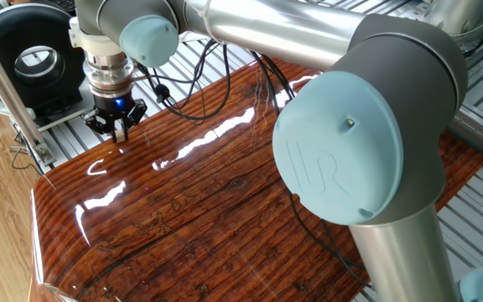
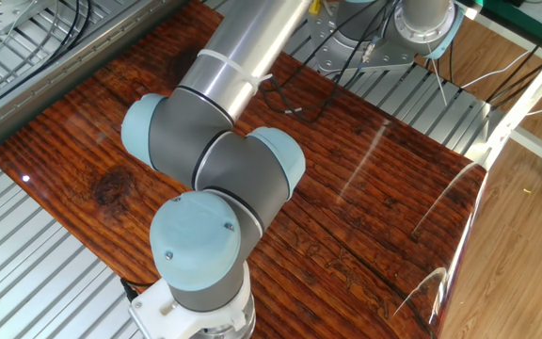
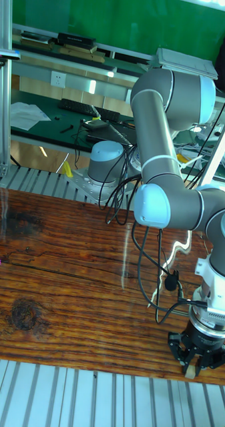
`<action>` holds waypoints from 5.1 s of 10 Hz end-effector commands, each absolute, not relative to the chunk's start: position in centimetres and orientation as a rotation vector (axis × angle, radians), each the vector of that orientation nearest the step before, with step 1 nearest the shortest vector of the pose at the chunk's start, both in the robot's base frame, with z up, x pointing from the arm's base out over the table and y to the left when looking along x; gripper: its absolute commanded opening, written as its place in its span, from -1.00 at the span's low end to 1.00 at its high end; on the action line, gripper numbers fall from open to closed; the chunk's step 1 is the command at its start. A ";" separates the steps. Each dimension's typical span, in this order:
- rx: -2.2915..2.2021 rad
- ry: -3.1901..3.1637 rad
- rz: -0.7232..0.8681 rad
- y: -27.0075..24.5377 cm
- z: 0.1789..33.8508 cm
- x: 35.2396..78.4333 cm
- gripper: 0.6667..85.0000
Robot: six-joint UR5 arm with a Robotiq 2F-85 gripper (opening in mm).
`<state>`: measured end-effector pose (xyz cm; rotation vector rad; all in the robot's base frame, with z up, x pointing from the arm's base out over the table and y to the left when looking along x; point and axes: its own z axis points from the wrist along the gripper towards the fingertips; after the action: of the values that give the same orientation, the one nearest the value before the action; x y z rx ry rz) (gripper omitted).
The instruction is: Hold a small block with the gripper and sweep it from left to right on the table
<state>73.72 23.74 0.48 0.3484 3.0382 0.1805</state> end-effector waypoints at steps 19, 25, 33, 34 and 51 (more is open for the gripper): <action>0.420 3.039 0.302 26.6 0.1 73.3 -0.99; 0.365 3.134 0.239 25.0 5.7 70.6 -0.61; 0.301 3.067 0.112 24.2 2.1 71.0 -0.53; 0.260 3.083 0.067 23.5 2.4 70.5 -0.41; 0.190 2.996 -0.059 17.0 9.1 75.4 -0.99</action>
<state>74.04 19.18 7.40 0.1798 3.0377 -0.0067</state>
